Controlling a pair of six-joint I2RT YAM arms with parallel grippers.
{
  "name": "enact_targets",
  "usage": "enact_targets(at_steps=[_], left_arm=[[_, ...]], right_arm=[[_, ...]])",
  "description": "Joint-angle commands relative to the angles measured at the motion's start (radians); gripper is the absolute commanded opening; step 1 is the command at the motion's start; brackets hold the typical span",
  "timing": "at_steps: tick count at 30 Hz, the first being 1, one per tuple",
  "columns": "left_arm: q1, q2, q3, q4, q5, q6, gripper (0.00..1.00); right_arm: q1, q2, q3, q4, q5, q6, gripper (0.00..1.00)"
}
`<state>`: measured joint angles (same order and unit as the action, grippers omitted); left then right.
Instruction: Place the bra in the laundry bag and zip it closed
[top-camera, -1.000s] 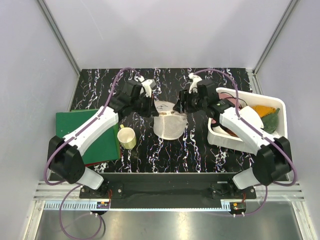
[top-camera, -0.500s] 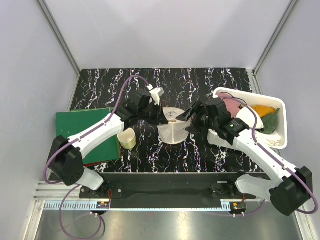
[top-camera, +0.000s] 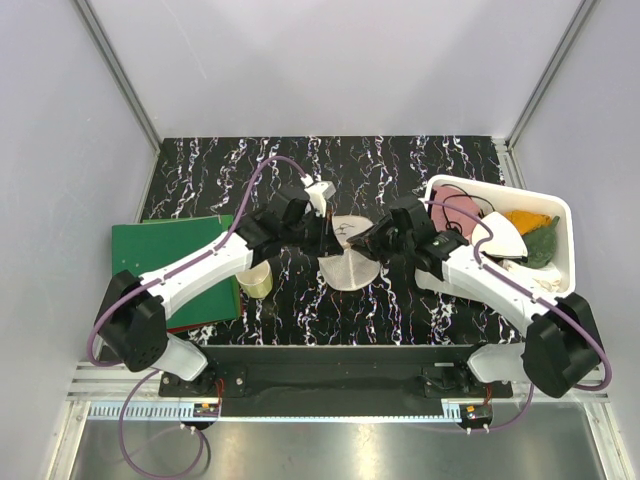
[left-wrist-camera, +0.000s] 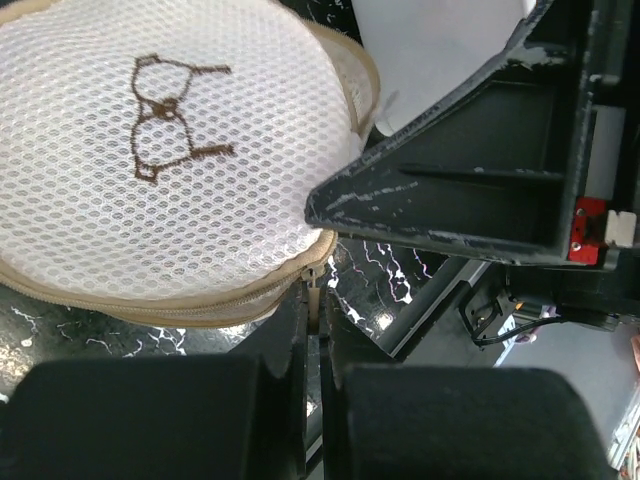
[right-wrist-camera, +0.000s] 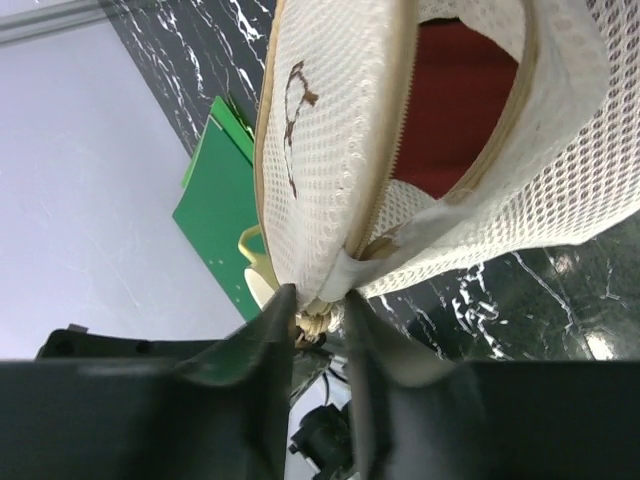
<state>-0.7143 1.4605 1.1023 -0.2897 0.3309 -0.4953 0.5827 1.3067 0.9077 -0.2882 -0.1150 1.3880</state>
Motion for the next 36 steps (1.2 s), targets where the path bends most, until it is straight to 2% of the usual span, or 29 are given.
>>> enact_targets(at_steps=[1,2,3,9,13,15,18,19,23,25,26,29,32,35,36], left_arm=[[-0.004,-0.028,-0.004,0.041,-0.036,0.008,0.00],[-0.002,-0.028,-0.005,0.032,-0.053,0.005,0.00],[-0.001,-0.025,-0.004,0.021,-0.070,0.003,0.00],[0.045,-0.035,0.001,-0.068,-0.187,0.000,0.00],[0.102,-0.071,-0.016,-0.158,-0.355,-0.038,0.00],[0.133,-0.106,-0.047,-0.160,-0.372,-0.043,0.00],[0.141,-0.138,-0.055,-0.148,-0.337,-0.023,0.00],[0.139,-0.143,-0.055,-0.134,-0.298,0.001,0.00],[0.110,-0.163,-0.055,-0.069,-0.190,0.014,0.00],[0.101,-0.141,-0.050,-0.029,-0.138,-0.021,0.00],[0.098,-0.114,-0.051,-0.016,-0.119,-0.035,0.00],[0.084,-0.057,-0.039,0.038,-0.075,-0.080,0.00],[0.067,-0.010,-0.022,0.072,-0.056,-0.103,0.00],[0.043,0.015,-0.006,0.090,-0.053,-0.112,0.00],[0.038,0.020,-0.002,0.092,-0.049,-0.115,0.00]], right_arm=[[0.005,0.017,0.002,0.064,0.057,0.028,0.19],[0.003,0.016,0.003,0.064,0.070,0.007,0.05],[-0.003,0.019,0.005,0.063,0.072,-0.007,0.00],[-0.092,0.036,0.007,0.090,0.025,-0.141,0.00],[-0.179,0.028,0.025,0.116,-0.035,-0.266,0.00],[-0.227,0.037,0.043,0.127,-0.086,-0.308,0.00],[-0.257,0.135,0.134,0.141,-0.199,-0.418,0.00],[-0.259,0.167,0.201,0.141,-0.283,-0.470,0.00],[-0.264,0.301,0.344,0.114,-0.432,-0.521,0.01],[-0.264,0.353,0.414,0.013,-0.437,-0.561,0.19],[-0.262,0.365,0.430,-0.026,-0.431,-0.579,0.38],[-0.261,0.330,0.392,-0.108,-0.350,-0.619,0.66],[-0.254,0.226,0.277,-0.117,-0.292,-0.604,0.73],[-0.212,0.125,0.169,-0.073,-0.270,-0.531,0.73],[-0.198,0.090,0.118,-0.007,-0.272,-0.461,0.72]])
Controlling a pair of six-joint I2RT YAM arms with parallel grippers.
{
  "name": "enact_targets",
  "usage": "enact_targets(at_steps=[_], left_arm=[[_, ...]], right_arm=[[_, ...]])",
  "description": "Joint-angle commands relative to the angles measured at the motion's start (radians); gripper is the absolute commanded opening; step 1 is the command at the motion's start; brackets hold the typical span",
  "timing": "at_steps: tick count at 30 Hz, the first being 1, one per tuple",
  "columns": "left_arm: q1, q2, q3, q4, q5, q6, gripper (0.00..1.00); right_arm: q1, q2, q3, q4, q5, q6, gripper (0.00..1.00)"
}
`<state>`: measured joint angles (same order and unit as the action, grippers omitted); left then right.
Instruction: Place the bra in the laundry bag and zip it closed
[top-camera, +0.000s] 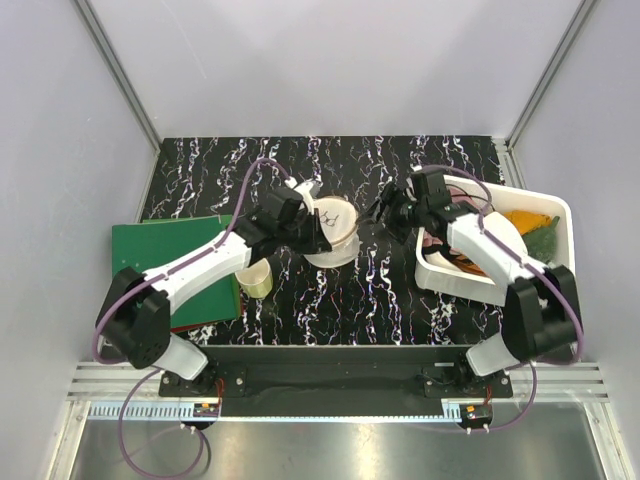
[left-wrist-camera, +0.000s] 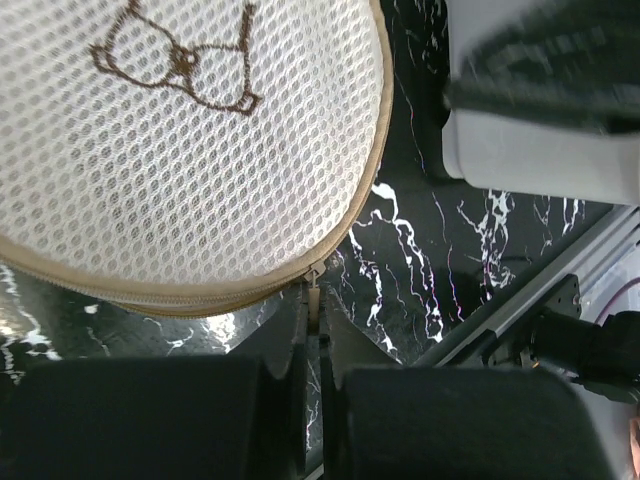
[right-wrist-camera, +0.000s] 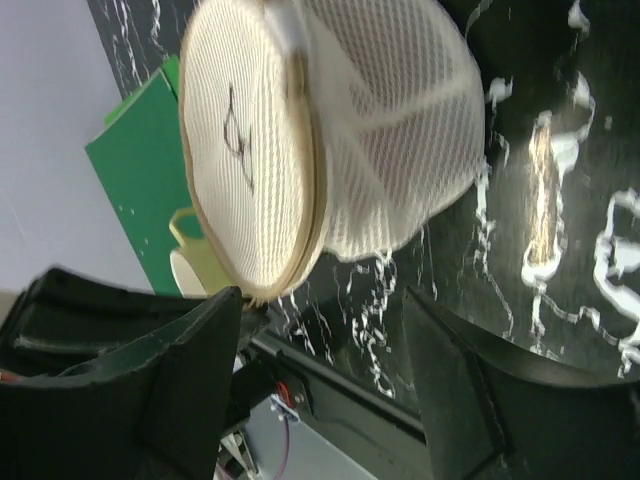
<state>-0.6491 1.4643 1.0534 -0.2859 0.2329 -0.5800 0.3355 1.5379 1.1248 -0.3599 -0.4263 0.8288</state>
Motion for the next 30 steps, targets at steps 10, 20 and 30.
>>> enact_targets(at_steps=[10,20,30], left_arm=[[-0.058,-0.010,0.031,0.096,0.042,-0.032,0.00],[-0.057,-0.036,0.019,0.074,0.014,-0.009,0.00],[-0.055,-0.013,0.034,0.053,0.016,-0.003,0.00]], right_arm=[[0.168,-0.062,-0.166,0.308,0.046,0.322,0.50],[0.129,-0.016,-0.151,0.328,0.054,0.306,0.04],[0.131,-0.088,-0.184,0.256,0.061,0.270,0.46]])
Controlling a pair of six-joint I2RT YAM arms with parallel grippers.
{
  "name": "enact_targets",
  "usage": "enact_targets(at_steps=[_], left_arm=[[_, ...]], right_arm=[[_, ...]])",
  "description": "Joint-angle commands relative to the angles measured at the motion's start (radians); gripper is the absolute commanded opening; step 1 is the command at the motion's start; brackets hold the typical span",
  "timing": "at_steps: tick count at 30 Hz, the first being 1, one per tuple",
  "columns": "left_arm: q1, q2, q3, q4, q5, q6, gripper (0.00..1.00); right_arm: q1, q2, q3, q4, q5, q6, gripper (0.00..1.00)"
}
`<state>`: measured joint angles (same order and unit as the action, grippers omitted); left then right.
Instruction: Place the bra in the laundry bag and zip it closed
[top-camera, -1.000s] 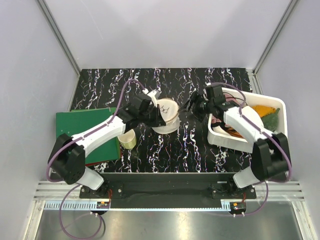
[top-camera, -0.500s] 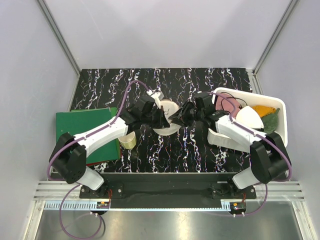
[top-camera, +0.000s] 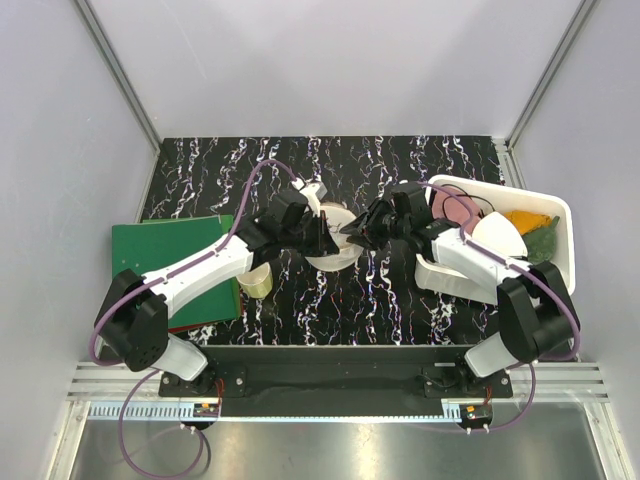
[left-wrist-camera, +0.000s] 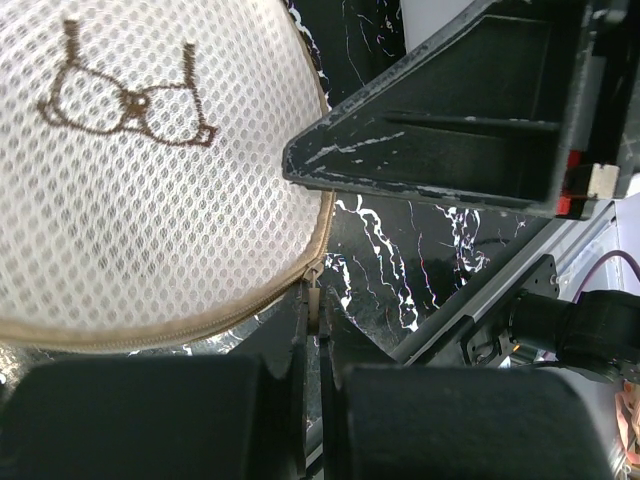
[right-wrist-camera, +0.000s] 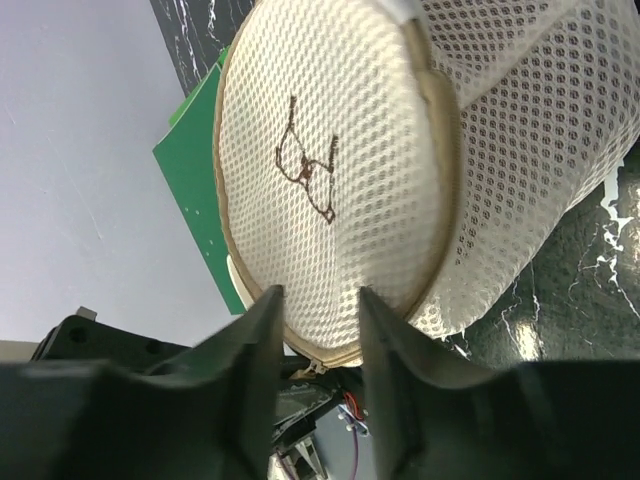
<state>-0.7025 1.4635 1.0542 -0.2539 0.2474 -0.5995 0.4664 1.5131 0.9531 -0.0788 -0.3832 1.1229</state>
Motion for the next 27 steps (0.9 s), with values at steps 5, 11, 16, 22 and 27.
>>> enact_targets(at_steps=[5,11,16,22,27], left_arm=[[-0.002,0.001,0.044,0.021,0.003,0.023,0.00],[-0.002,0.011,0.047,0.019,0.009,0.021,0.00],[-0.003,0.005,0.052,0.025,0.032,0.009,0.00],[-0.003,-0.022,0.036,0.027,0.044,0.006,0.00],[0.041,-0.054,-0.009,-0.027,-0.026,-0.003,0.00]], right_arm=[[0.018,-0.129,-0.049,-0.101,0.105,-0.071,0.54],[0.034,-0.156,-0.069,-0.115,0.107,-0.061,0.62],[0.041,-0.116,-0.106,0.023,0.073,0.030,0.61],[0.043,-0.041,-0.082,0.114,0.084,0.081,0.40],[-0.037,-0.016,-0.048,0.094,0.040,0.032,0.00]])
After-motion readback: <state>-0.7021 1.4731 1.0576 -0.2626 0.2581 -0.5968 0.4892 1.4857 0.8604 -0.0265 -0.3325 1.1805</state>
